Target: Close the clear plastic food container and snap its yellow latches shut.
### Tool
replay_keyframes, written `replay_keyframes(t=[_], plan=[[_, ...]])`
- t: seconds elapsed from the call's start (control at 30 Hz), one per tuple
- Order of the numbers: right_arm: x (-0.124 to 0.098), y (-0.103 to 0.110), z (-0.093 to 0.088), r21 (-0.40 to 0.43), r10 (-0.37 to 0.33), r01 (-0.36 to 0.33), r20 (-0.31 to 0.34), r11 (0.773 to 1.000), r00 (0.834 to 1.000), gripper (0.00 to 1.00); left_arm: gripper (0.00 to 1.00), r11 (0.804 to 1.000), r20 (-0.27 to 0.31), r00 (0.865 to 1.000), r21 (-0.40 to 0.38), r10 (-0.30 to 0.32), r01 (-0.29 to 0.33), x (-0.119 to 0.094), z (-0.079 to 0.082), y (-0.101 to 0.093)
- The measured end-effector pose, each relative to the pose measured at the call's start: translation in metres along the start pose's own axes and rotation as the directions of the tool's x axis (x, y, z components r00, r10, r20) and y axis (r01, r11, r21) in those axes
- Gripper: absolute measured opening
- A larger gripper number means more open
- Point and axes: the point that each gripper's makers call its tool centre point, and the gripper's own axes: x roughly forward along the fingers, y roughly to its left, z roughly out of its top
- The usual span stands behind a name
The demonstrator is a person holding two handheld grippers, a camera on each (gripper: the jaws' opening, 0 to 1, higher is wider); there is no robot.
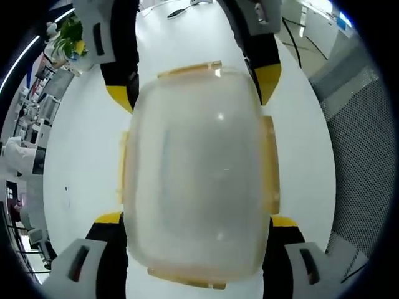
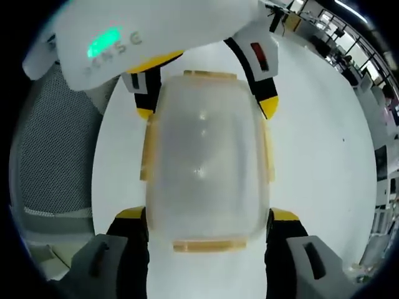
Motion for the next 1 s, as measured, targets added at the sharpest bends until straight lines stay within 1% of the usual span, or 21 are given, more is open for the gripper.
replay_keyframes(t=[0.03, 0.23, 0.4, 0.57, 0.9, 1.0], plan=[[0.0, 0.0, 0.002, -0.003, 0.001, -0.001, 0.008, 1.0, 1.0, 0.74, 0.88, 1.0, -0.004, 1.0, -0.001, 0.001, -0.001, 0.0, -0.001, 0.0], [0.004, -0.002, 0.011, -0.014, 0.003, -0.003, 0.002, 1.0, 1.0, 0.74, 0.88, 1.0, -0.025, 1.0, -0.005, 0.004, -0.004, -0.001, -0.01, 0.001], [0.006, -0.004, 0.017, -0.027, 0.008, -0.008, 0.002, 1.0, 1.0, 0.74, 0.88, 1.0, -0.028, 0.999, -0.017, 0.015, -0.016, -0.002, -0.017, 0.002], [0.009, -0.006, 0.025, -0.036, 0.01, -0.01, -0.011, 0.999, 1.0, 0.74, 0.88, 1.0, -0.041, 0.999, -0.021, 0.022, -0.023, -0.003, -0.026, 0.004], [0.015, -0.014, 0.043, -0.039, 0.012, -0.012, 0.001, 0.999, 1.0, 0.74, 0.89, 0.999, -0.046, 0.999, -0.029, 0.024, -0.025, -0.005, -0.044, 0.012], [0.016, -0.018, 0.047, -0.035, 0.012, -0.012, 0.003, 0.999, 1.0, 0.74, 0.89, 0.999, -0.036, 0.999, -0.034, 0.035, -0.036, -0.005, -0.048, 0.017]])
